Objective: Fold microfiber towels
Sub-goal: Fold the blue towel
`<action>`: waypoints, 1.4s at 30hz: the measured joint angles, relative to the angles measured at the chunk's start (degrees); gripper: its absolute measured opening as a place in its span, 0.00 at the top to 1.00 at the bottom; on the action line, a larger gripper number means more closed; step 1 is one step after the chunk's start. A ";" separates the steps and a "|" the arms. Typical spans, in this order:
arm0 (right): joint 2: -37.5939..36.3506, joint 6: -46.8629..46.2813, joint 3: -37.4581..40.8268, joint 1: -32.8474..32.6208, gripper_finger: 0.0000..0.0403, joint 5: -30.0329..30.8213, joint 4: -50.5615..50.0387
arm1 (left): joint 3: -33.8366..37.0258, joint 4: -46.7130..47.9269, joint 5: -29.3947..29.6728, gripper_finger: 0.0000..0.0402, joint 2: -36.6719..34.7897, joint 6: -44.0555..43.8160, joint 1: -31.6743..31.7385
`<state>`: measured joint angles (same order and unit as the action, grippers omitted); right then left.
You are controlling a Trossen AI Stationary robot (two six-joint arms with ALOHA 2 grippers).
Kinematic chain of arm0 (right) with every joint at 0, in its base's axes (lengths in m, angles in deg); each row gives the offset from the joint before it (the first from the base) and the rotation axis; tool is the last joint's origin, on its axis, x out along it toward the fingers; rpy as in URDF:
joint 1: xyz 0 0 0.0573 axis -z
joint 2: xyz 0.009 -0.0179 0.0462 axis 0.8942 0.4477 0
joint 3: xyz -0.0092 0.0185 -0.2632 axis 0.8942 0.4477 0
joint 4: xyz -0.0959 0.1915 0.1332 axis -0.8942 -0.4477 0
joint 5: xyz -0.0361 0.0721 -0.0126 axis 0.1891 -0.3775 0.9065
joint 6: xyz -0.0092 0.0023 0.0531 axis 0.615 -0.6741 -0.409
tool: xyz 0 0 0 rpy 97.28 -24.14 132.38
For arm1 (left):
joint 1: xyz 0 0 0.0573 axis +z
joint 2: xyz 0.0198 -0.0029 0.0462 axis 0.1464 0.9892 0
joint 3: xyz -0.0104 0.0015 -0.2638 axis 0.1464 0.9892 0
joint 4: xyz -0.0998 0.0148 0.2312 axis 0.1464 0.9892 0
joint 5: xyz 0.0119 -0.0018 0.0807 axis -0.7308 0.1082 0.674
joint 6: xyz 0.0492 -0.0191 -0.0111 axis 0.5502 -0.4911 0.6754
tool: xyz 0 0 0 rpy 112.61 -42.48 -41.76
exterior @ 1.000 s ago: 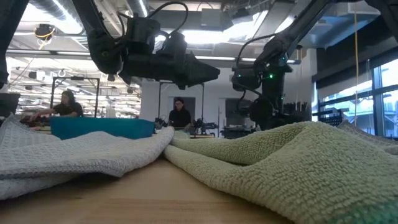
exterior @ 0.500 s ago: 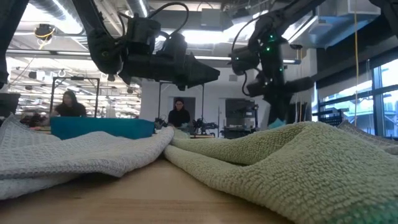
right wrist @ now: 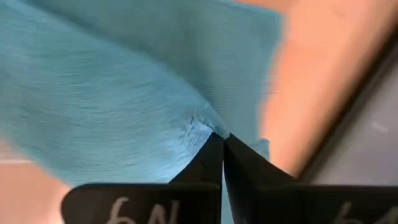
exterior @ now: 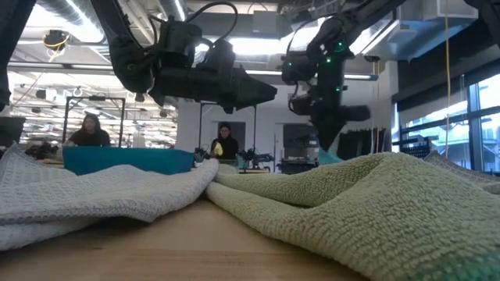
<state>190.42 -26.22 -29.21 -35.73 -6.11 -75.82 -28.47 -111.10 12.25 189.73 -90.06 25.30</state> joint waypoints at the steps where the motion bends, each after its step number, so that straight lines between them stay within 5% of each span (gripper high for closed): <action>1: 0.00 1.39 0.09 0.00 0.98 -0.67 -1.67 | 0.00 0.08 0.00 0.67 0.00 -0.02 0.00; 7: -0.17 -4.45 0.21 -0.01 0.98 7.14 -5.84 | 0.00 0.74 0.07 0.67 0.00 -0.02 0.00; 10: -0.45 -7.23 0.05 0.06 0.98 -0.64 -10.41 | 0.00 1.06 0.07 0.67 0.00 -0.02 0.00; 13: -0.37 -11.34 0.18 -0.71 0.98 7.23 -10.17 | 0.00 1.06 0.07 0.67 0.00 -0.06 -0.05; 17: -0.85 -13.90 0.19 -1.09 0.98 7.30 -12.57 | 0.00 1.04 0.11 0.67 -0.02 -0.04 -0.52; 29: -0.85 -28.09 0.14 -3.89 0.98 -3.62 -34.73 | 0.00 1.04 0.15 0.67 -0.02 -0.48 -0.94; 42: -1.66 -32.08 0.14 -9.21 0.98 -17.32 -34.78 | 0.00 1.01 0.22 0.67 -0.01 -0.57 -1.11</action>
<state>188.76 -58.30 -29.07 -44.94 -23.42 -110.60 -28.47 -110.09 12.47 189.72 -90.63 24.19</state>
